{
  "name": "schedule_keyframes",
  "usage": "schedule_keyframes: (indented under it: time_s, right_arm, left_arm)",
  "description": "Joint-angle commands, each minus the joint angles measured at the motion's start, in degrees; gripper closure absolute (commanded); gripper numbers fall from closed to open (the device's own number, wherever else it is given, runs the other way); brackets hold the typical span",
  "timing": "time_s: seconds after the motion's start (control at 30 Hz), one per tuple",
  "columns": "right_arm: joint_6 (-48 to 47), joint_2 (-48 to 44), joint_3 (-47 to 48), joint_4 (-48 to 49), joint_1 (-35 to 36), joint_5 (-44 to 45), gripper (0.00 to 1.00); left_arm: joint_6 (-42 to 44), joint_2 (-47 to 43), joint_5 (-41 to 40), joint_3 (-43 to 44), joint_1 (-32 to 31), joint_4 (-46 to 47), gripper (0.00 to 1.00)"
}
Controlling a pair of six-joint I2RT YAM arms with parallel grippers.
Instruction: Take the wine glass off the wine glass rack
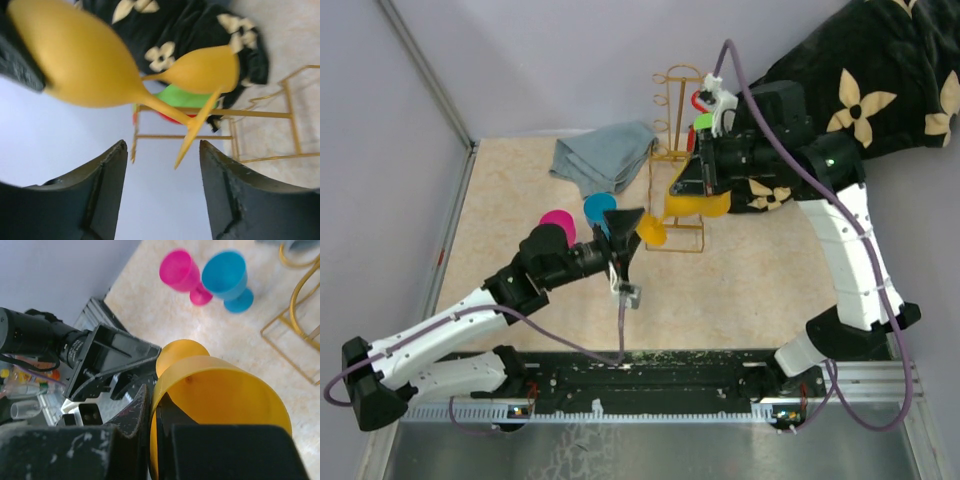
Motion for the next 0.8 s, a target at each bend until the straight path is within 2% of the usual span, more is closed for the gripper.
schedule_keyframes:
  time_s: [0.0,0.1,0.3,0.6,0.77]
  right_arm:
    - [2.52,-2.22,12.11,5.51,0.22,4.63,1.0]
    - [2.91,-1.4,16.44,8.0,0.04,10.49,1.0]
    - [3.49,-2.43,13.84,17.71,-0.04,18.36,1.0]
    - [2.94,1.06,16.51,21.0,0.33,22.47,1.0]
    - [-0.57,6.86,22.43,17.38,8.3,30.06,1.0]
  left_arm:
    - [-13.88,3.01,-15.67,9.93,-0.19,12.98,0.28]
    - [-22.67,6.19,-23.94,16.51,1.8,10.99,0.21]
    - [-34.37,6.95,-28.75,20.01,9.07,6.59,0.16]
    - [-57.62,6.94,-32.35,22.86,28.93,-5.34,0.16]
    - [-72.77,8.65,-29.09,25.44,43.41,-14.84,0.16]
